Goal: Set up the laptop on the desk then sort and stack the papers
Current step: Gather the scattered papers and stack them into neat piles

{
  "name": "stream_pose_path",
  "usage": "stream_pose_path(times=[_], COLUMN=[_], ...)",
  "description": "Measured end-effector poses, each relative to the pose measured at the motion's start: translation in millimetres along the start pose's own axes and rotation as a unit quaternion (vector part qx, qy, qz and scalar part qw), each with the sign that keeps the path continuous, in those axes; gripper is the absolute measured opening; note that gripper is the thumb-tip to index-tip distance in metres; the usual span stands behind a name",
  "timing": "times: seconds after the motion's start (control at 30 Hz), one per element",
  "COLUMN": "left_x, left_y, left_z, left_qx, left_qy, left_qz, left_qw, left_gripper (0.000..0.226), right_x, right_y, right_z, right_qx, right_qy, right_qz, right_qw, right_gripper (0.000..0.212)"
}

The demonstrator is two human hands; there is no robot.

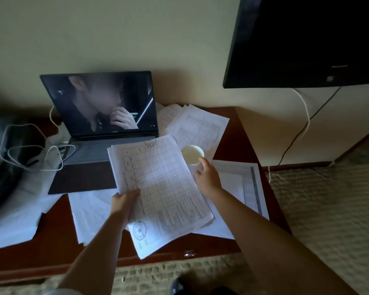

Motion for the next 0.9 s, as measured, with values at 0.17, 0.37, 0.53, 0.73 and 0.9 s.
stream_pose_path(times=[0.17, 0.37, 0.53, 0.73, 0.9], left_x=[-2.0, 4.5, 8.0, 7.7, 1.6], left_y=[6.6, 20.3, 55.1, 104.9, 135.6], left_z=[12.2, 18.2, 10.3, 10.1, 14.2], left_qx=[0.005, 0.022, 0.008, -0.002, 0.004], left_qy=[-0.021, -0.027, -0.020, -0.016, -0.026], left_qz=[0.007, 0.011, -0.002, -0.015, -0.033], left_qw=[1.000, 0.999, 1.000, 1.000, 0.999], left_gripper=[0.025, 0.031, 0.025, 0.019, 0.018], right_x=[1.2, 9.6, 27.9, 68.9, 95.0], right_y=[7.1, -1.1, -39.4, -82.4, -87.2], right_z=[23.4, 37.0, 52.5, 87.3, 110.5], right_qx=[-0.032, 0.024, 0.048, 0.068, 0.069], right_qy=[-0.011, -0.038, -0.035, 0.013, 0.029], right_qz=[-0.057, -0.067, -0.043, -0.050, -0.053], right_qw=[0.998, 0.997, 0.997, 0.996, 0.996], right_gripper=[0.047, 0.021, 0.038, 0.042, 0.036])
Point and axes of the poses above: each hand's wrist, its own z-axis towards the middle knuckle, its own y-axis out of the palm, x = y × z, the point moved 1 cm from there along z, towards the middle knuckle, and after that the axes turned 14 degrees about -z, right-handed, at the moved point
